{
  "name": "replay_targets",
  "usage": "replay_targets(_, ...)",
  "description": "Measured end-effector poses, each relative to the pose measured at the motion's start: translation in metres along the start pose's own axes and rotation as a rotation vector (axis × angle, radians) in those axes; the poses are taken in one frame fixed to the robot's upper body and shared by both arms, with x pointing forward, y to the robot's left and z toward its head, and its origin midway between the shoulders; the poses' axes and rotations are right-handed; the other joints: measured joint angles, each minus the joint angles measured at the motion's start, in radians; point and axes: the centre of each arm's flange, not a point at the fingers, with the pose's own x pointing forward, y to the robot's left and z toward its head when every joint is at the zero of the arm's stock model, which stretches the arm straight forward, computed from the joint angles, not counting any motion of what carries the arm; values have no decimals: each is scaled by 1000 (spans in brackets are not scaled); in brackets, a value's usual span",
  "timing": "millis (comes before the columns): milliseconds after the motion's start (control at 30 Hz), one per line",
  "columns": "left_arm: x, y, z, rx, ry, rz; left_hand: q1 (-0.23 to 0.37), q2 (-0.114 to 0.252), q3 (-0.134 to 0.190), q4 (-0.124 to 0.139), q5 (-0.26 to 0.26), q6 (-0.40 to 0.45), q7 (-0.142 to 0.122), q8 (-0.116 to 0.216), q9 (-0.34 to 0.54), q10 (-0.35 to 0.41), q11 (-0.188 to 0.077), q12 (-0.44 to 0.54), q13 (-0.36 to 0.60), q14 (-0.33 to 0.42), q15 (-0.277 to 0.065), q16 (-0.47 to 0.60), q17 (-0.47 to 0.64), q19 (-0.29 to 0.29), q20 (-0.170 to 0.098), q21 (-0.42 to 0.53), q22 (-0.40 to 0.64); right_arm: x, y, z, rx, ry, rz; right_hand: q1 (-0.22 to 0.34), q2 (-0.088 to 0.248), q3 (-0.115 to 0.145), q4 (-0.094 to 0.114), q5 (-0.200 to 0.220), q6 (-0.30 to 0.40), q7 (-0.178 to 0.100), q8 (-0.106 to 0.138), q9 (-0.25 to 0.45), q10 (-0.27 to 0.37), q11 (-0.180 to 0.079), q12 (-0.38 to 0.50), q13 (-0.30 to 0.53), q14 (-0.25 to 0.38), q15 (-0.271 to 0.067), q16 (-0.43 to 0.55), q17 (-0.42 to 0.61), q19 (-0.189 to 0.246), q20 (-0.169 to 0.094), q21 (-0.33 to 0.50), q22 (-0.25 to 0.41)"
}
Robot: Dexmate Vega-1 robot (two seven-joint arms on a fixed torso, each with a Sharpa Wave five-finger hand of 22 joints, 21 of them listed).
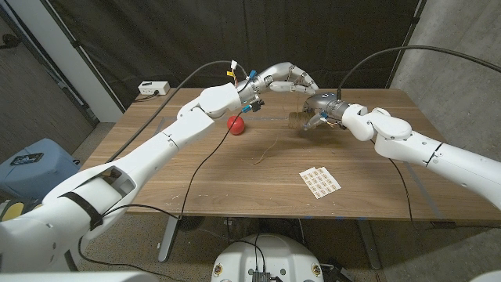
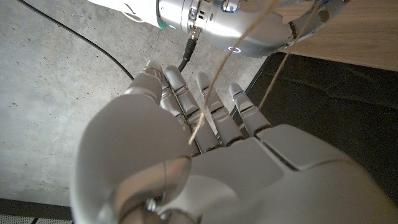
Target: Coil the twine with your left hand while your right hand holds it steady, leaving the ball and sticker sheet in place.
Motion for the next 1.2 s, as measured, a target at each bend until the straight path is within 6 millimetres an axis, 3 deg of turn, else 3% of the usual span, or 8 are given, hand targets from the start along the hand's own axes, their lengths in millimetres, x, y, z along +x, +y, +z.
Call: replay_targets(1200, -6, 23, -11, 12, -2, 26, 0, 0, 0, 0, 0, 0, 0, 0, 0, 4, 4, -11, 0, 0, 0, -8, 0, 0, 0, 0, 0, -2, 2, 4, -18, -4, 26, 0, 0, -3, -3, -1, -2, -2, 3, 0, 0, 0, 4, 1, 5, -5, -6, 4, 2, -2, 0, 0)
